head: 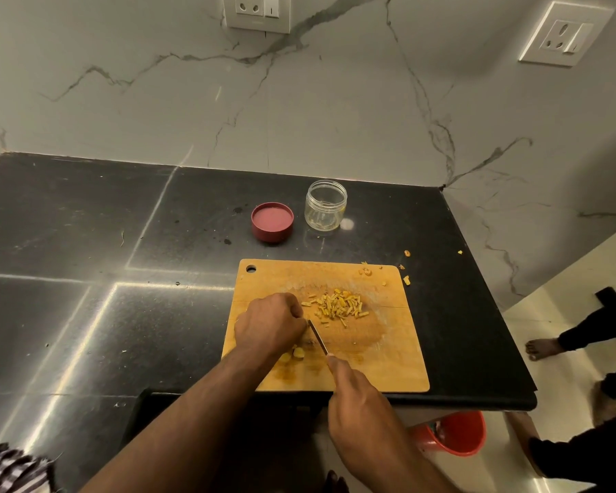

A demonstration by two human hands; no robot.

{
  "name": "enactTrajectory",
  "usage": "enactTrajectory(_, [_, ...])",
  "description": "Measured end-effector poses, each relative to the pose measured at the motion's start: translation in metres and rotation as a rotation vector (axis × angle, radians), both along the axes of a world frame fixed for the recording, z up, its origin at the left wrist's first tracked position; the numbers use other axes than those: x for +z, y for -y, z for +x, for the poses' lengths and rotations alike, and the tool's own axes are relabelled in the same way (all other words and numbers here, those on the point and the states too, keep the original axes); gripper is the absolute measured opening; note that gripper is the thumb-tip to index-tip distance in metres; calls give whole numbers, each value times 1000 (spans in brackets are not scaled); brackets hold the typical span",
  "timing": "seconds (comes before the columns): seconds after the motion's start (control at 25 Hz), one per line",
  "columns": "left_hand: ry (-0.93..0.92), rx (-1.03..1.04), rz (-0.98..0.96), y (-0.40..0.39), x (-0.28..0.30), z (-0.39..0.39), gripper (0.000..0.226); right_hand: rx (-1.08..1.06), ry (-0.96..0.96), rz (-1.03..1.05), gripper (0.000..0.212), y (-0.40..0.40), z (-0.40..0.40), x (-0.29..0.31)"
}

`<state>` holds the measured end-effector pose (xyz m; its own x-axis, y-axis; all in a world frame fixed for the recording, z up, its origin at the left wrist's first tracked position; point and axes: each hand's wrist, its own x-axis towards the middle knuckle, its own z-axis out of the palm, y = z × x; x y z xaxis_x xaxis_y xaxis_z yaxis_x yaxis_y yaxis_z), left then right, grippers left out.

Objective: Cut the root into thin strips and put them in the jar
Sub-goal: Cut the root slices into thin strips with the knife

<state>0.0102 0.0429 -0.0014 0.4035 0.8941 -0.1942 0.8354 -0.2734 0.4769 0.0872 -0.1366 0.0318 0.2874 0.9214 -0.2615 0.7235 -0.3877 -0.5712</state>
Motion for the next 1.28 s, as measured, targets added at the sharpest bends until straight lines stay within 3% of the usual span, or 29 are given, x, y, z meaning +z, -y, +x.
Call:
enactTrajectory(0.32, [41,-10,-23,-1,-7,-3,14,-57,33,94,50,1,5,7])
enactTrajectory(0.76, [49,-63,33,2,-8,-4,39,-34,76,71,48,-9,12,5])
enactTrajectory(1.08, [37,-77,24,3,-10,-3,42,-58,69,120,47,-4,17,4])
enactTrajectory(1.28, [14,-128,129,8,-9,-2,42,-15,103,91,48,-4,17,3])
